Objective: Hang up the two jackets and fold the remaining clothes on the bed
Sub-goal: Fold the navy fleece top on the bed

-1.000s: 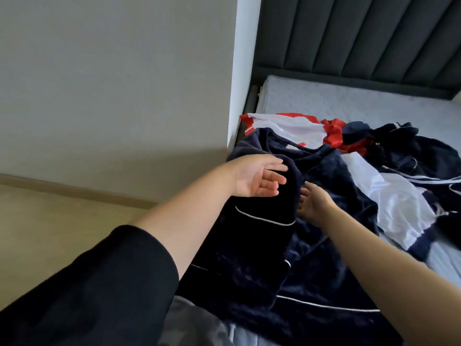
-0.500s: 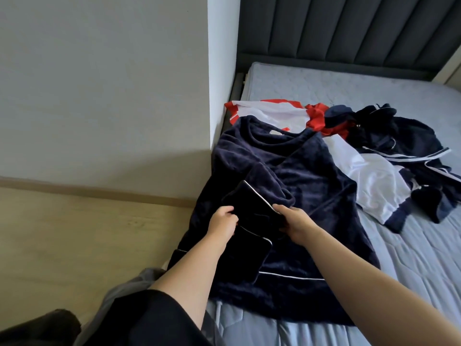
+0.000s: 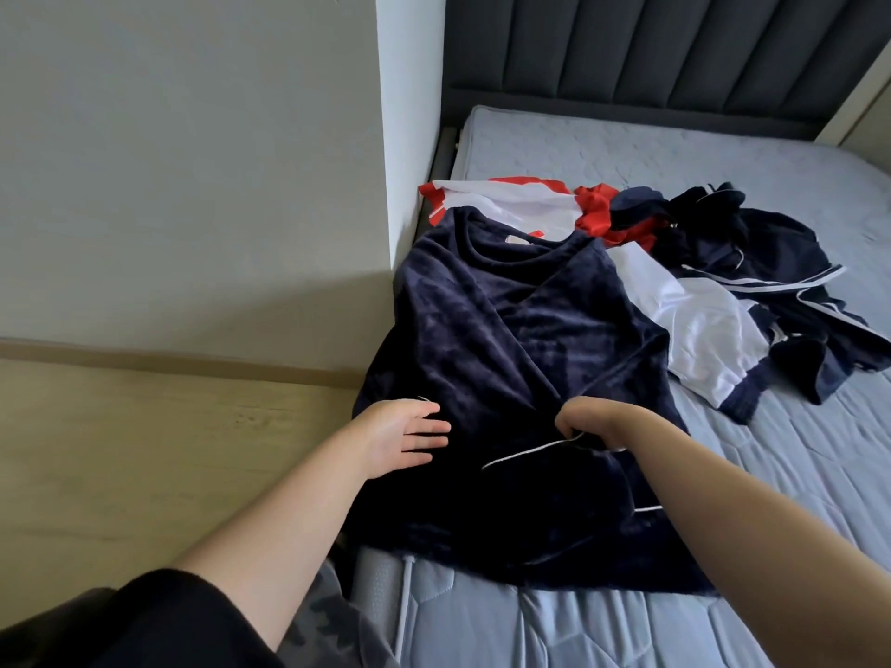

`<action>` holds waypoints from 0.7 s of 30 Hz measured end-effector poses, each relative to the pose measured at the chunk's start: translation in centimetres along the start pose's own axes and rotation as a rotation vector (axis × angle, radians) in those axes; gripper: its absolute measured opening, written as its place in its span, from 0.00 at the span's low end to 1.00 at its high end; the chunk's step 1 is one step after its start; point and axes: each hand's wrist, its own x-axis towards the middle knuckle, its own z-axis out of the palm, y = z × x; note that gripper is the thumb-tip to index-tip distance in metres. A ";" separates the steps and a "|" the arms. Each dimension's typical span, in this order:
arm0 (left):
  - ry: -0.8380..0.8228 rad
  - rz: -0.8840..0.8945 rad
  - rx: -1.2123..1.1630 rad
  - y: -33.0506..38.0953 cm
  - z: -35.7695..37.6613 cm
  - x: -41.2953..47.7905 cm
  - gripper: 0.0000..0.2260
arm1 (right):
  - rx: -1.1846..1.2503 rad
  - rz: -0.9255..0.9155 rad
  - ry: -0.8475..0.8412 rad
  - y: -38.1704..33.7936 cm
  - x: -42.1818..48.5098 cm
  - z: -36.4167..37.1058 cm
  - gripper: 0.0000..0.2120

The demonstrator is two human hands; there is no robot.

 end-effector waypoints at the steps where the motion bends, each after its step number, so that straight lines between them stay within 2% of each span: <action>1: 0.004 -0.013 0.009 0.1 0.2 -0.4 0.07 | 0.029 -0.005 -0.008 0.1 0.1 0.1 0.19; 6: 0.059 -0.058 -0.105 -0.9 1.3 -2.1 0.08 | 0.103 -0.008 -0.066 0.4 0.0 0.5 0.15; 10: 0.137 -0.075 -0.296 -4.5 3.7 -1.7 0.06 | 0.139 0.042 -0.119 1.2 0.3 0.8 0.04; 11: 0.125 -0.062 -0.349 -5.1 4.3 -1.4 0.06 | 0.145 0.021 -0.124 1.6 0.5 0.7 0.04; 13: 0.061 -0.036 -0.408 -5.3 4.8 -0.6 0.08 | 0.207 -0.012 -0.136 2.5 0.7 0.3 0.12; 15: -0.005 -0.020 -0.476 -4.8 4.7 0.3 0.11 | 0.289 -0.030 -0.208 3.4 0.3 0.3 0.16; 18: -0.013 -0.016 -0.519 -4.1 4.6 1.8 0.12 | 0.360 -0.087 -0.287 4.5 -0.2 0.2 0.15; 21: -0.066 -0.011 -0.629 -3.6 5.2 2.9 0.10 | 0.436 -0.108 -0.252 4.1 -1.0 -0.7 0.14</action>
